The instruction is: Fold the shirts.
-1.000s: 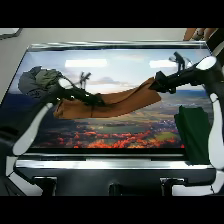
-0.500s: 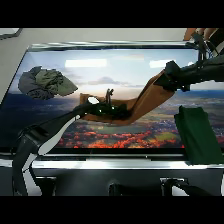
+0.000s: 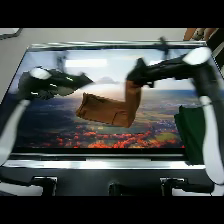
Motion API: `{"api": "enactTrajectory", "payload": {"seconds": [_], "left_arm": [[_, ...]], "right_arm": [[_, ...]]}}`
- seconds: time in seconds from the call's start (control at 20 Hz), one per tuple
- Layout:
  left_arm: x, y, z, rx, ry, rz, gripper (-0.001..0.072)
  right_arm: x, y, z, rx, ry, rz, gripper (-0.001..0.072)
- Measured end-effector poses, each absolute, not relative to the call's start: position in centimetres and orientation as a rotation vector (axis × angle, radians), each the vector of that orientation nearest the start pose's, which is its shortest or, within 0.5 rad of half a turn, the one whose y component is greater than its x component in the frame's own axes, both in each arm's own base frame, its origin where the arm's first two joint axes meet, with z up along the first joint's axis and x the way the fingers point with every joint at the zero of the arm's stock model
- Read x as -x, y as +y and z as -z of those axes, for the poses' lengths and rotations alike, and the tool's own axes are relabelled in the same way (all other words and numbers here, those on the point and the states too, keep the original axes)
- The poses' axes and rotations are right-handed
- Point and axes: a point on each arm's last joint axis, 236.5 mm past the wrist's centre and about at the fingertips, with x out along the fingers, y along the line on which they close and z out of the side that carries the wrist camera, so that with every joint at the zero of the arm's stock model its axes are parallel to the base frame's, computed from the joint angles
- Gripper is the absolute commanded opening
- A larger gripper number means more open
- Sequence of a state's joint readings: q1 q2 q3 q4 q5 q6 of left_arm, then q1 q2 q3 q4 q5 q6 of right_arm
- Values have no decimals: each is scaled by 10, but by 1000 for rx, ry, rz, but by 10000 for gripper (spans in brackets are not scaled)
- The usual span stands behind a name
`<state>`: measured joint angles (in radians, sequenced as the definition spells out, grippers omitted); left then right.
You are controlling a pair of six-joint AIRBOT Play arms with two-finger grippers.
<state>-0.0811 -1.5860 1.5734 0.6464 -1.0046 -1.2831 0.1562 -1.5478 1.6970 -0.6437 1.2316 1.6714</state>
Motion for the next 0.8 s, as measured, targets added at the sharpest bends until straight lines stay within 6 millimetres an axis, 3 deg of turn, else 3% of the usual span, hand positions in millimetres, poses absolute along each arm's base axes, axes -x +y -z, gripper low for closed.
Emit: {"api": "enactTrajectory", "payload": {"seconds": [0.15, 0.3, 0.35, 0.4, 0.45, 0.5, 0.65, 0.75, 0.8], "left_arm": [[-503, -109, -190, 521, 720, 519, 25], [-482, -62, -236, 486, 623, 445, 25], [-476, -54, -246, 473, 599, 432, 25], [-470, -50, -254, 461, 583, 425, 25], [-465, -49, -258, 452, 578, 424, 25], [-461, -49, -260, 444, 577, 424, 25], [-455, -49, -255, 426, 592, 421, 25], [-452, -49, -247, 417, 613, 423, 25], [-451, -48, -242, 412, 623, 421, 25]], "right_arm": [[-456, 317, -139, -842, 1155, -762, 37], [-453, 374, -98, -939, 1232, -795, 40], [-452, 387, -85, -962, 1254, -794, 145], [-452, 399, -74, -986, 1269, -790, 418], [-452, 408, -64, -1005, 1279, -782, 628], [-452, 415, -56, -1016, 1282, -774, 626], [-465, 406, -52, -1020, 1248, -748, 625], [-473, 374, -54, -933, 1239, -715, 620], [-474, 346, -52, -866, 1254, -673, 618]]}}
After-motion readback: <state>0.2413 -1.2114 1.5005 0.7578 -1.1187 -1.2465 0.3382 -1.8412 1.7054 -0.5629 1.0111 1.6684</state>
